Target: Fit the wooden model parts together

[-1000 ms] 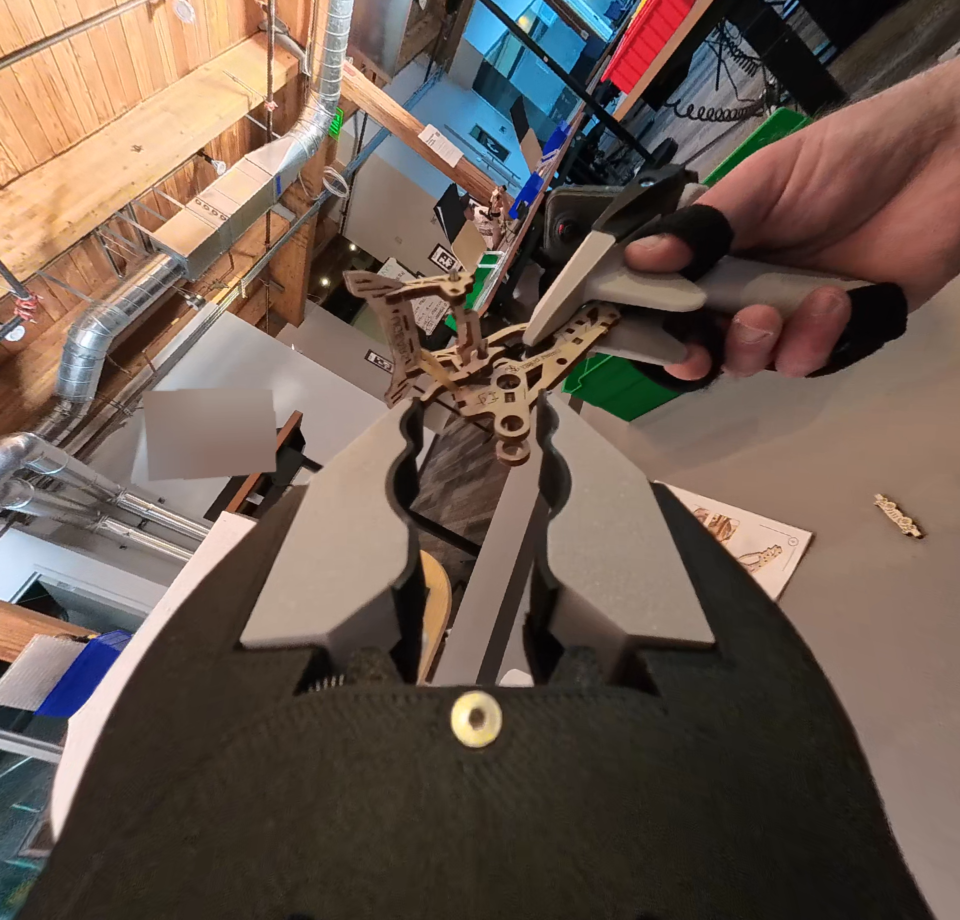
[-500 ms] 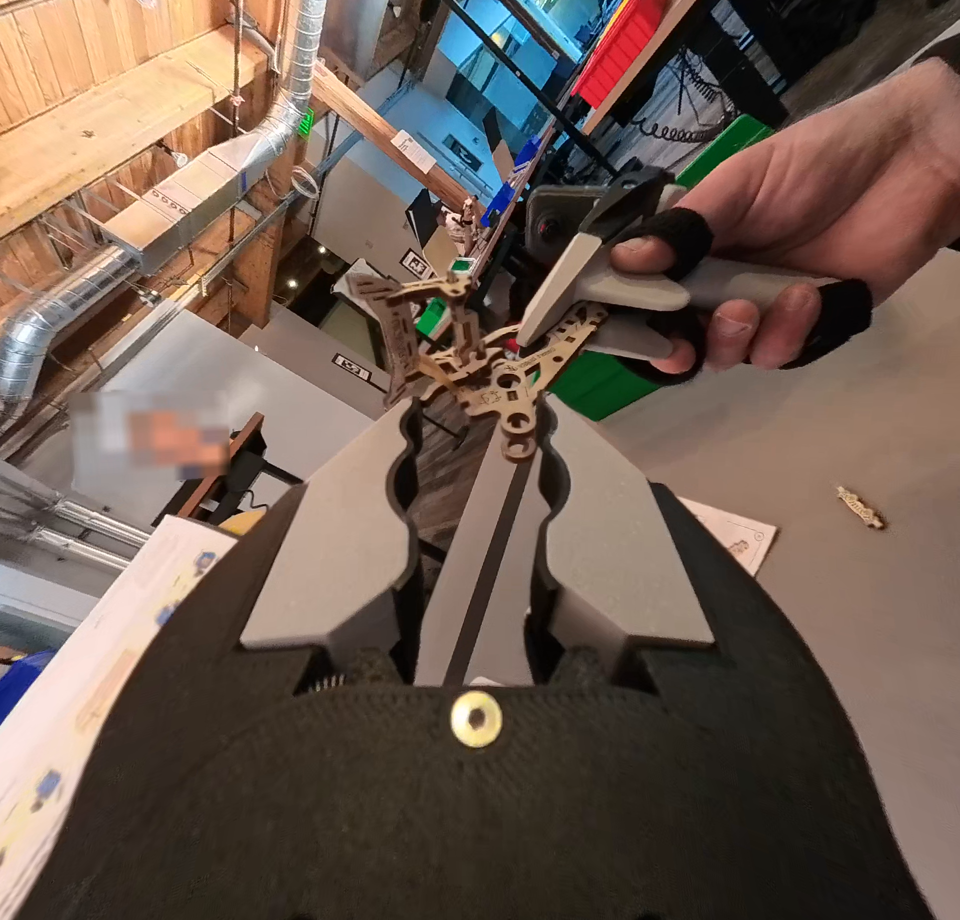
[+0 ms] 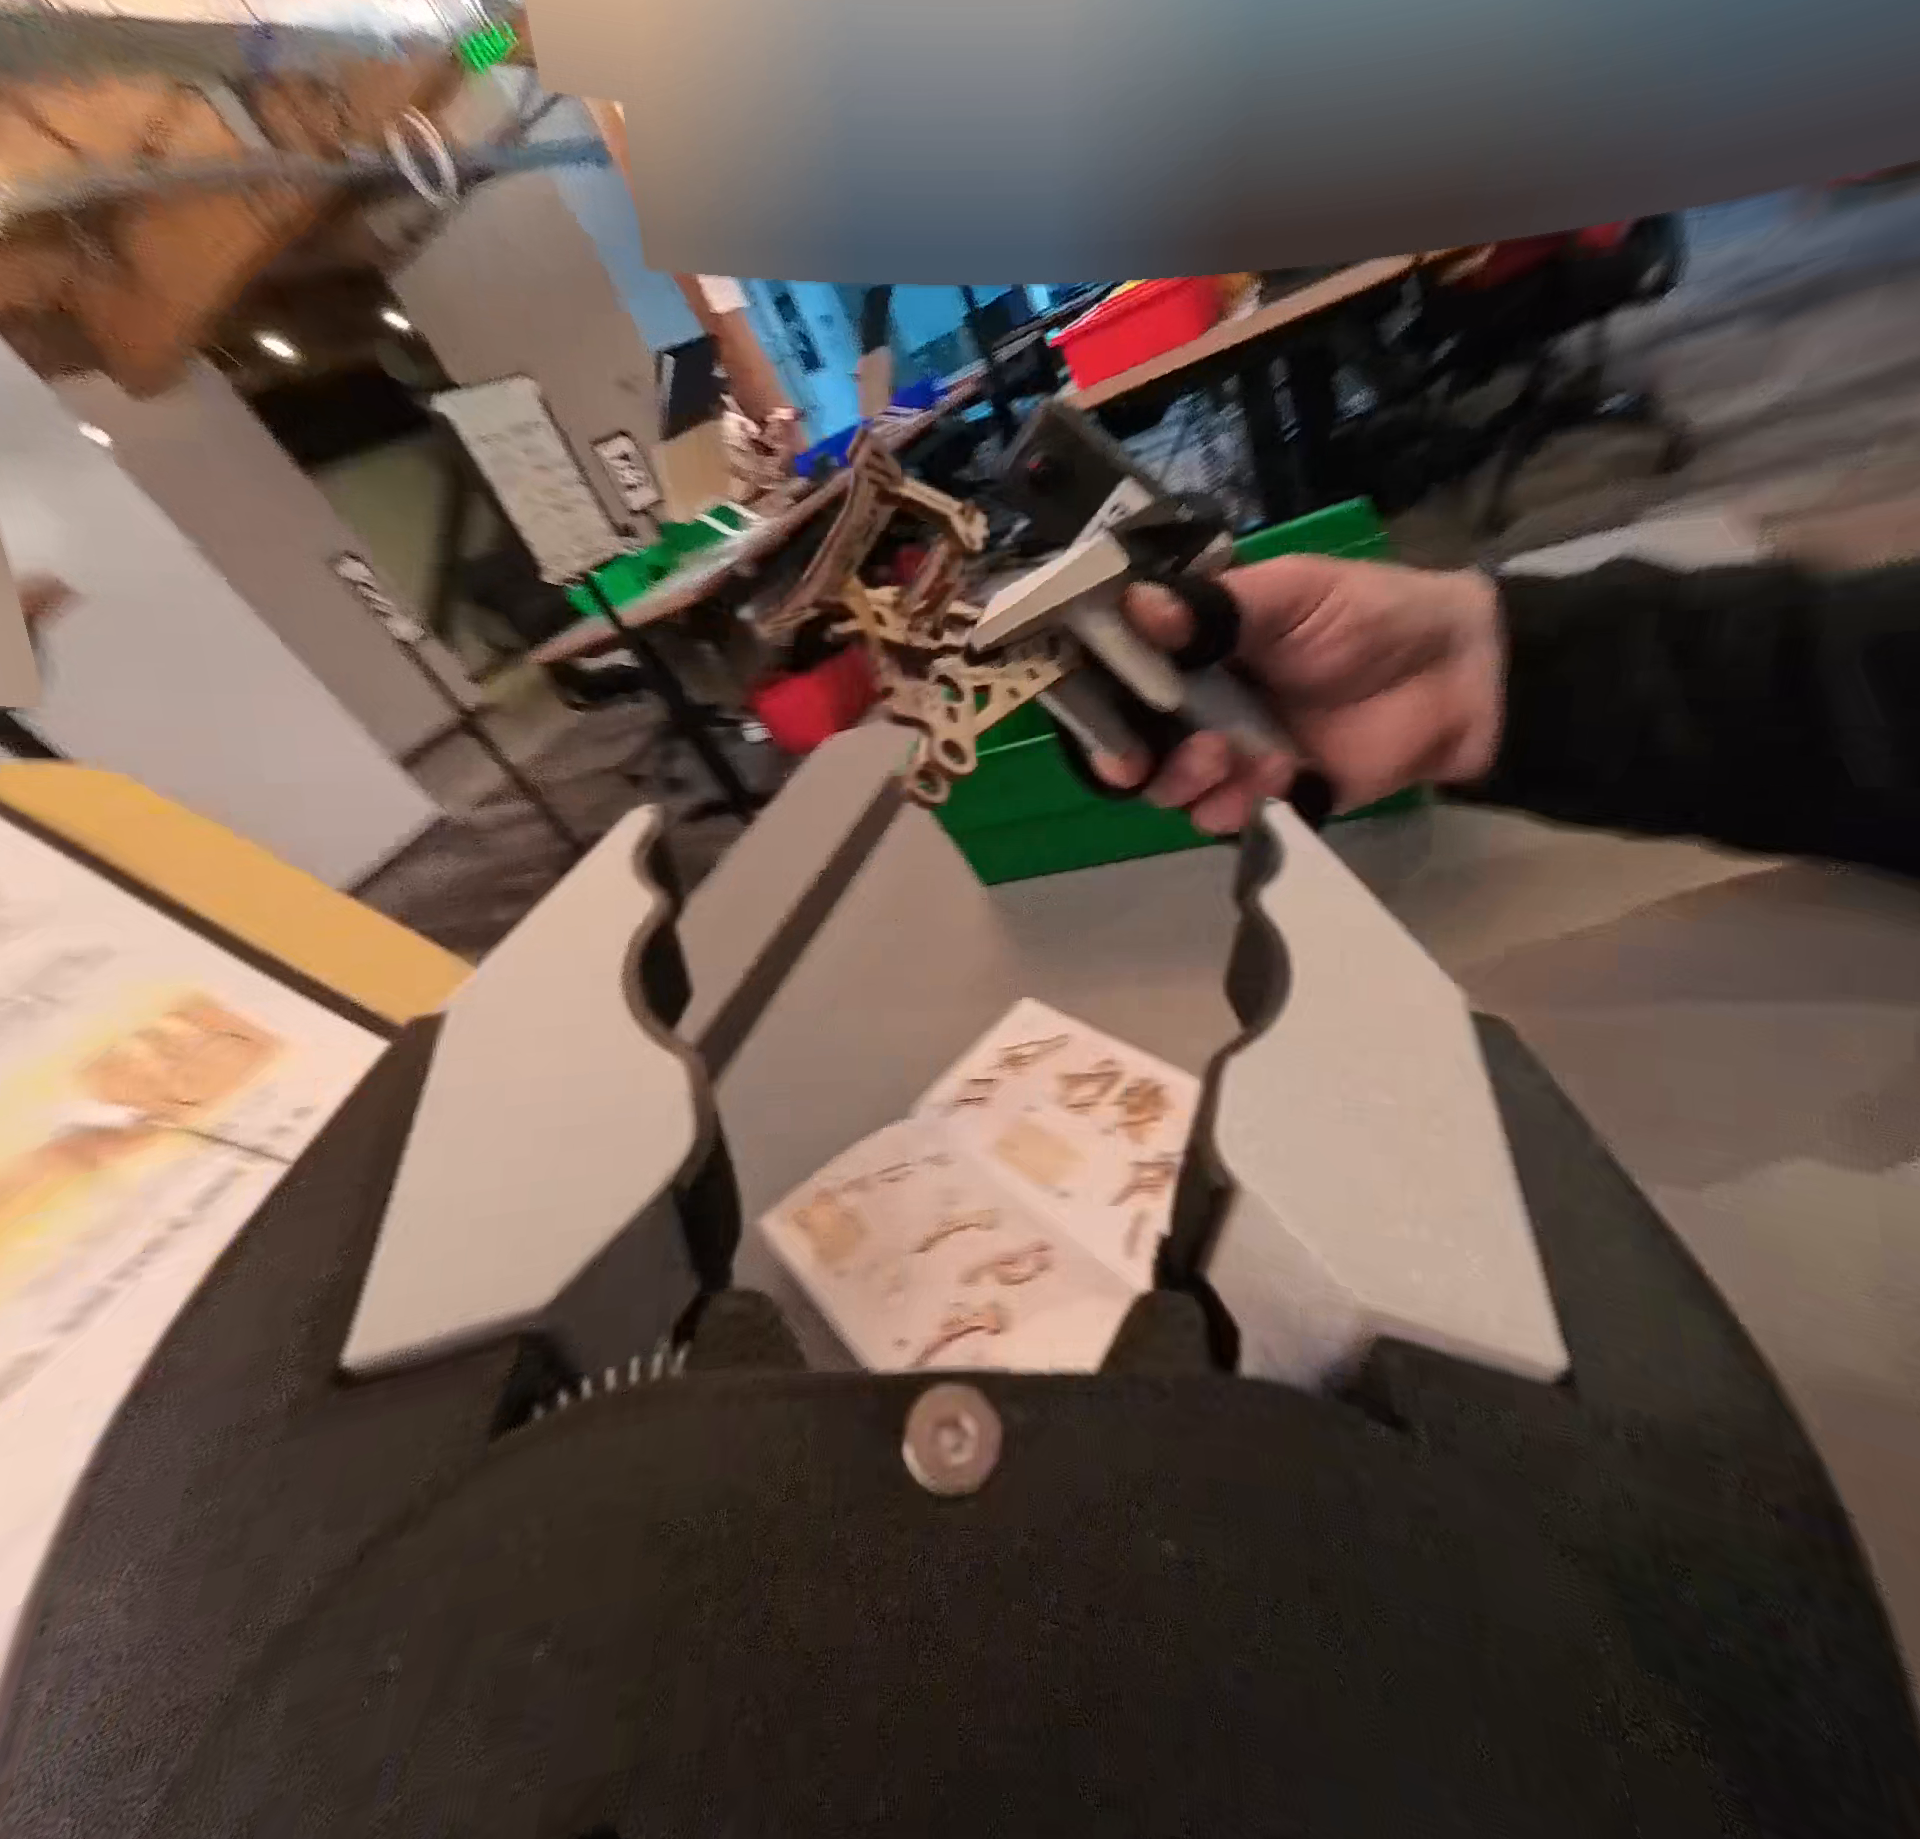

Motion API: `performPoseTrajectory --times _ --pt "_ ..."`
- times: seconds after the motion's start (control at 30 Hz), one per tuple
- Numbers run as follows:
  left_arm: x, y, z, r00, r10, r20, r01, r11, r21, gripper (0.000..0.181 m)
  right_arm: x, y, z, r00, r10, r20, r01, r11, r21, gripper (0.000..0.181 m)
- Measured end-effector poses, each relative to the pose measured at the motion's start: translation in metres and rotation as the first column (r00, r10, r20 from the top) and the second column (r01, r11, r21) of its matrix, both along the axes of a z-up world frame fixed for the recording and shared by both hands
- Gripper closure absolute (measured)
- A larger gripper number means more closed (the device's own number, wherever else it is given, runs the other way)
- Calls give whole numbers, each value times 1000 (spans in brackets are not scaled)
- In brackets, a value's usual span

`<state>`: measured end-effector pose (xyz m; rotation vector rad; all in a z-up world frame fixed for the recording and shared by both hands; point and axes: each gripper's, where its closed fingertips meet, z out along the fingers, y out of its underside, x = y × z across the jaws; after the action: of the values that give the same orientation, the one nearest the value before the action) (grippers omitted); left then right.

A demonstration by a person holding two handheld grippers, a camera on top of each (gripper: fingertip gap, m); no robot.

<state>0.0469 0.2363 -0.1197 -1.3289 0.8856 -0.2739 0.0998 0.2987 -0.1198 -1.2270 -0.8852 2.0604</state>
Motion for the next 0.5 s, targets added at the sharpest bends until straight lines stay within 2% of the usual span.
performPoseTrajectory --times 0.03,0.17,0.23,0.37,0.5 --pt "1 -2 -2 999 -33 34 34 999 -37 66 -1 3 -3 1000 -3 -4 3 1000 2 181" --pt "1 -5 -20 996 -71 63 79 986 -146 35 -5 13 -19 1000 -11 -15 11 1000 -24 181" --pt "0 -3 -31 994 -75 82 91 975 -204 24 -10 14 -30 999 -21 30 22 1000 -8 181" --pt "1 -5 -50 979 -143 147 183 934 -308 23 -11 17 -37 998 -45 45 45 999 8 181" --pt "2 -8 -71 957 -187 223 266 873 -409 46 -8 20 -40 995 -86 54 83 995 47 181"
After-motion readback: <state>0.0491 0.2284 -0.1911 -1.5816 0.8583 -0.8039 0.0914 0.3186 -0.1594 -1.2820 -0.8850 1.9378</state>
